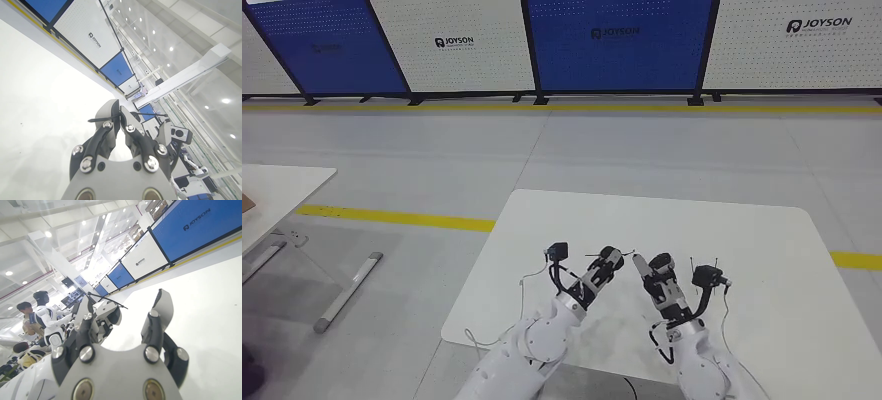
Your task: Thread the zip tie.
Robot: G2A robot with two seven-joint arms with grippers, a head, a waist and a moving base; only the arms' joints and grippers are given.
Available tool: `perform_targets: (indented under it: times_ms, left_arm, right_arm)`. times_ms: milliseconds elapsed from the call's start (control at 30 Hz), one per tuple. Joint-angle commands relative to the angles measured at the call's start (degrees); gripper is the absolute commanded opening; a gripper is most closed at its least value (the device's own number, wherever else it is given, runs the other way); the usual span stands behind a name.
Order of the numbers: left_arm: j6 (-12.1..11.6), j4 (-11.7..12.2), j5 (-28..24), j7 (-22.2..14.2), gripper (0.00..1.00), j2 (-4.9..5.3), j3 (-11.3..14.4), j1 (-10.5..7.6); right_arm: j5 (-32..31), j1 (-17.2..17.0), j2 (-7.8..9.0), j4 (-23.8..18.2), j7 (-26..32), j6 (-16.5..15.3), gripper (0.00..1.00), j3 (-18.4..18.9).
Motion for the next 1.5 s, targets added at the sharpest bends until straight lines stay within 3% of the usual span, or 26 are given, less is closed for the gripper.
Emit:
perform_targets:
  times_ms: [0, 200, 1200, 1367, 1467]
  left_arm:
    - [0.00, -0.04, -0.13, 0.01, 0.00, 0.00, -0.07, 0.01]
    - [0.04, -0.06, 0.01, -0.23, 0.00, -0.01, -0.05, -0.06]
    - [0.18, -1.44, 4.56, -1.18, 0.00, 0.42, 0.25, 1.22]
    - [0.32, -1.65, 4.84, -1.18, 0.00, 0.43, 0.36, 1.27]
    - [0.44, -1.74, 5.01, -1.16, 0.00, 0.43, 0.48, 1.27]
  right_arm:
    - [-0.54, -0.09, -0.01, 0.06, -0.15, 0.16, 0.60, 0.04]
    - [-2.40, -0.19, -0.22, 0.05, -1.49, 1.42, 0.62, -0.34]
    - [-2.97, 0.15, -0.89, -1.11, -0.96, 2.44, 0.44, 0.05]
    - [-2.94, 0.06, -0.94, -1.26, -0.81, 2.39, 0.26, 0.28]
    - [-3.02, -0.03, -0.96, -1.35, -0.68, 2.39, 0.00, 0.41]
